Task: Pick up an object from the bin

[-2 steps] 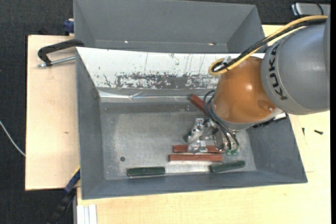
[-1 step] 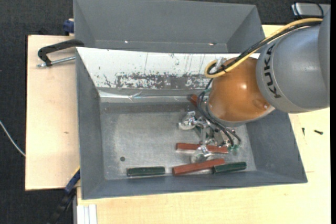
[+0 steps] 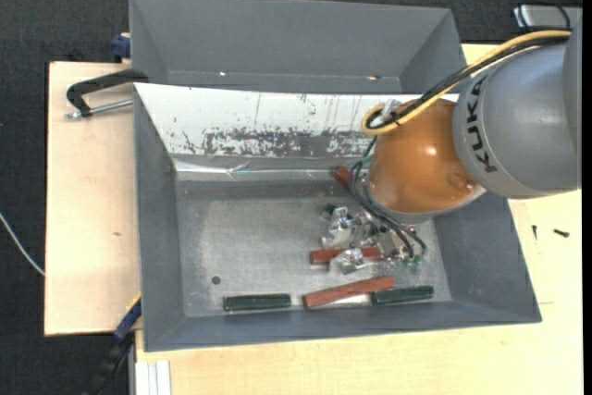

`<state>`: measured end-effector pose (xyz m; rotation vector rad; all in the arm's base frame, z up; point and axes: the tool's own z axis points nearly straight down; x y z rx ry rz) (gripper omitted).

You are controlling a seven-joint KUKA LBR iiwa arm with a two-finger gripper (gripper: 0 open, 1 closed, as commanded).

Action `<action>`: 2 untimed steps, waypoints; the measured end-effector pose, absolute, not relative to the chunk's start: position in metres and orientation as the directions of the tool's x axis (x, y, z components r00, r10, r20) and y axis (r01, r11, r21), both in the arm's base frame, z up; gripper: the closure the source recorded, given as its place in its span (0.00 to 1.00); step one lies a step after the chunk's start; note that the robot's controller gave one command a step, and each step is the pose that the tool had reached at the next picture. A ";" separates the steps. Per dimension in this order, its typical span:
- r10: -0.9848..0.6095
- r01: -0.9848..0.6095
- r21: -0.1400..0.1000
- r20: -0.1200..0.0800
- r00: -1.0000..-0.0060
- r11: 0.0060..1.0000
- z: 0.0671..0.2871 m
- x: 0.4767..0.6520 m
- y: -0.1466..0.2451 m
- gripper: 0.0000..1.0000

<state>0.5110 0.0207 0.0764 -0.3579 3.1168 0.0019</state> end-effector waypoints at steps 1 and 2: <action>-0.227 -0.227 0.001 -0.004 -0.974 0.974 0.076 0.511 0.021 1.00; -0.344 -0.344 -0.001 -0.006 -0.939 0.939 0.221 0.506 0.025 1.00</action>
Offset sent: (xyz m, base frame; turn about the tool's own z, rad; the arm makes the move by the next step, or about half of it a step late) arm -0.0062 0.0033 0.1433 -0.1244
